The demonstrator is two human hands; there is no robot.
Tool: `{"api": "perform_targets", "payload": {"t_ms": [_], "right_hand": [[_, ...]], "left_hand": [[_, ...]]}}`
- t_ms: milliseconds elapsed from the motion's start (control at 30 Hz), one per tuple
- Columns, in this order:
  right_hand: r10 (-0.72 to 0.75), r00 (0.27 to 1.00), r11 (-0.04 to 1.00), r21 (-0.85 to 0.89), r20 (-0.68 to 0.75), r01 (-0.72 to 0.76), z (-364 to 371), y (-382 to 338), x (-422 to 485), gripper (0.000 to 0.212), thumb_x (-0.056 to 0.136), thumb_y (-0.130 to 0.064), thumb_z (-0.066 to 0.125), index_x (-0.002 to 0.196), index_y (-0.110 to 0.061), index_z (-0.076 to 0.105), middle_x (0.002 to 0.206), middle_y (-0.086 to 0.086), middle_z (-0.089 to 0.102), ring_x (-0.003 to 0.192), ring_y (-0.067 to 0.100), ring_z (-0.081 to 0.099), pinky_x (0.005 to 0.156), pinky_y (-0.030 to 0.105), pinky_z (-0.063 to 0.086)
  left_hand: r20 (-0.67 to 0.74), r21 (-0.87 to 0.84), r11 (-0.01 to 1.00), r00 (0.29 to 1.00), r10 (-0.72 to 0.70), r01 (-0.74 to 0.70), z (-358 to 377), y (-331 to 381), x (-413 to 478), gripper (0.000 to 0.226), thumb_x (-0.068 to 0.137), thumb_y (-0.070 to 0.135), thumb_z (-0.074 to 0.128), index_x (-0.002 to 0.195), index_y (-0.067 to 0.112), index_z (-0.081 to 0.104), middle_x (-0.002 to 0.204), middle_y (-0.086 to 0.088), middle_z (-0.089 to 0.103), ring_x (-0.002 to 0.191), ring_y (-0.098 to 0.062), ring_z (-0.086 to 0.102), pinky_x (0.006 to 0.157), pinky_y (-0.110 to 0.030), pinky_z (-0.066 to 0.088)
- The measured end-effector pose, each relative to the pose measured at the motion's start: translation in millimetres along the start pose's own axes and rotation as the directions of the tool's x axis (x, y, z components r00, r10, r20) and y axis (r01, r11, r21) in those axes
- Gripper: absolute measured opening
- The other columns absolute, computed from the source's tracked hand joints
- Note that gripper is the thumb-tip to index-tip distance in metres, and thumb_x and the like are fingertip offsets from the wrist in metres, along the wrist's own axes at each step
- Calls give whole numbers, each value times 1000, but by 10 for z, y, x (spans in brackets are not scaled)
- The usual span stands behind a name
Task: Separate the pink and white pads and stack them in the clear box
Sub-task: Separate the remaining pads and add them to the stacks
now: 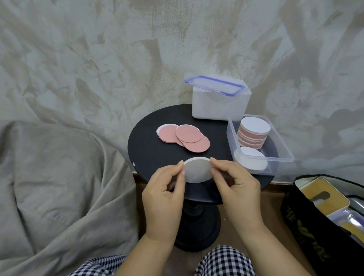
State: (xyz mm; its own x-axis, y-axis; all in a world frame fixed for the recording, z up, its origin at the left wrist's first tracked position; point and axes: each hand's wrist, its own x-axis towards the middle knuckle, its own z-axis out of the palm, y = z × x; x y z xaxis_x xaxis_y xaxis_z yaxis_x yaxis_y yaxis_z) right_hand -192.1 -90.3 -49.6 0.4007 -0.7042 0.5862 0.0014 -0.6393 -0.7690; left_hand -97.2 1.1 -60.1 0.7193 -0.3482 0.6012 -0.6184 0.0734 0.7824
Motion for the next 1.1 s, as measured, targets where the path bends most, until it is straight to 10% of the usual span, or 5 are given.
{"api": "perform_targets", "payload": {"t_ms": [467,633,1100], "right_hand": [[311,949,923,223,46,-314,-985,-53,733,23,81,-1,65,91,-21,69,78,-13,72,71,0,64,64,14,53],[402,895,906,55,193,-419,-1305,108,1133,24,83,3,62,85,-20,65,85,1,67,71,4,64,63,18,56],[487,659,851,-479,573,-214,-1023,209,1515,18,82,-4,66,86,-20,71,81,-3,69,70,11,65,62,16,55]], "left_hand": [[343,35,999,939,-13,1,552,371,259,26,83,8,60,101,27,58,101,19,55,94,1,54,70,-13,48],[454,61,991,887,80,-120,881,354,245,25,81,17,68,105,19,60,111,11,51,98,-3,51,76,-33,54],[406,-3,998,912,62,-67,918,249,183,32,78,14,72,106,22,59,108,20,52,98,4,56,71,-15,52]]}}
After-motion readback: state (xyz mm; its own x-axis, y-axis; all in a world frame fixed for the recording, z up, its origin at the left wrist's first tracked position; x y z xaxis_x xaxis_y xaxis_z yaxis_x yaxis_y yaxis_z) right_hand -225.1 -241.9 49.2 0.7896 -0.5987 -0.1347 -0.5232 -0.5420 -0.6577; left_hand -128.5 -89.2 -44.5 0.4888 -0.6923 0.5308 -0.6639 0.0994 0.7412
